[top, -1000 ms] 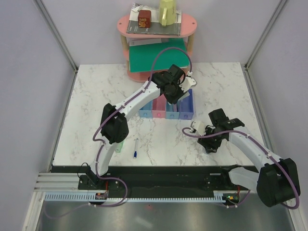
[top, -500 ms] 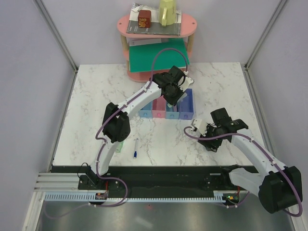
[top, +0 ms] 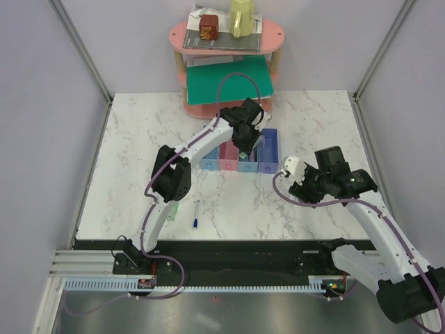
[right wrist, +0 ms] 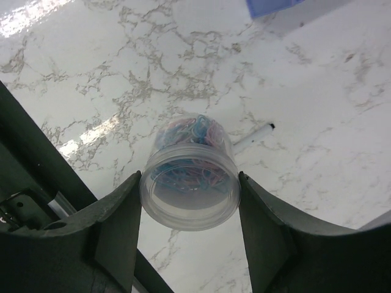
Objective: Sort the stationery into containers
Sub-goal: Pick up the stationery from the center of the board.
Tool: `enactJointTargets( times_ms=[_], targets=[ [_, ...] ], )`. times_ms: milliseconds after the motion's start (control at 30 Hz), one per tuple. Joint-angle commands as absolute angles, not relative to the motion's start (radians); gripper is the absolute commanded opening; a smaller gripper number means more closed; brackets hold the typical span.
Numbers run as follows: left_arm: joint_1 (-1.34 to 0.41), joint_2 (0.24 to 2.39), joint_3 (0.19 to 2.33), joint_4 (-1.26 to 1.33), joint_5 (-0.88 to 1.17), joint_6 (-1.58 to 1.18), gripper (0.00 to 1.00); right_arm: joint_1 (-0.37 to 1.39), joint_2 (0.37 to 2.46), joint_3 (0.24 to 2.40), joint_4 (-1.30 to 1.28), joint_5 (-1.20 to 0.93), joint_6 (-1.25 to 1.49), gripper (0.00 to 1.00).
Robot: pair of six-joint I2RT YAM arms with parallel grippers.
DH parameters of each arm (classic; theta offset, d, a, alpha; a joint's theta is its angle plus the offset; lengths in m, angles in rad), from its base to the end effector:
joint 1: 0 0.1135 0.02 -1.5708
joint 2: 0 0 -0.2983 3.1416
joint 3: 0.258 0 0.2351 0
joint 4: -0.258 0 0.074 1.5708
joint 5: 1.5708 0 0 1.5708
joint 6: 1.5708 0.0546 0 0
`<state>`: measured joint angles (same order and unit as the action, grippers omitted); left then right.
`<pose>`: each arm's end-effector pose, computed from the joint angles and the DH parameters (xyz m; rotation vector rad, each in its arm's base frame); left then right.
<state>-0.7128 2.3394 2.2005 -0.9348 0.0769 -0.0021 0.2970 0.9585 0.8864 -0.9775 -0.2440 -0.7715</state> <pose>0.3922 -0.3446 0.2430 0.9579 2.5059 -0.3349 0.1327 0.0544 0.2909 -1.3844 2.1745 0.1456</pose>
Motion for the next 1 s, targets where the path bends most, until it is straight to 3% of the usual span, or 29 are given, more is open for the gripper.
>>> enactJointTargets(
  times_ms=[0,67,200,333,433,967],
  targets=[
    [-0.703,2.384,2.25,-0.923,0.043,-0.038,0.12,0.298,0.948,1.026,-1.006,-0.271,-0.765,0.37],
    [-0.701,2.39,2.256,-0.92,0.046,-0.037,0.28,0.299,0.954,1.057,-1.017,-0.278,-0.765,0.37],
    [-0.701,2.388,2.263,-0.917,0.055,-0.038,0.34,0.299,0.976,1.124,-1.028,-0.278,-0.77,0.37],
    [-0.701,2.37,2.27,-0.916,0.071,-0.037,0.6,0.298,0.982,1.146,-1.025,-0.273,-0.778,0.37],
    [-0.701,2.359,2.272,-0.916,0.075,-0.035,0.69,0.299,0.983,1.155,-1.025,-0.276,-0.778,0.37],
    [-0.7,2.099,2.247,-0.917,0.084,-0.002,0.73,0.298,1.026,1.216,-0.948,-0.294,-0.729,0.35]
  ],
)
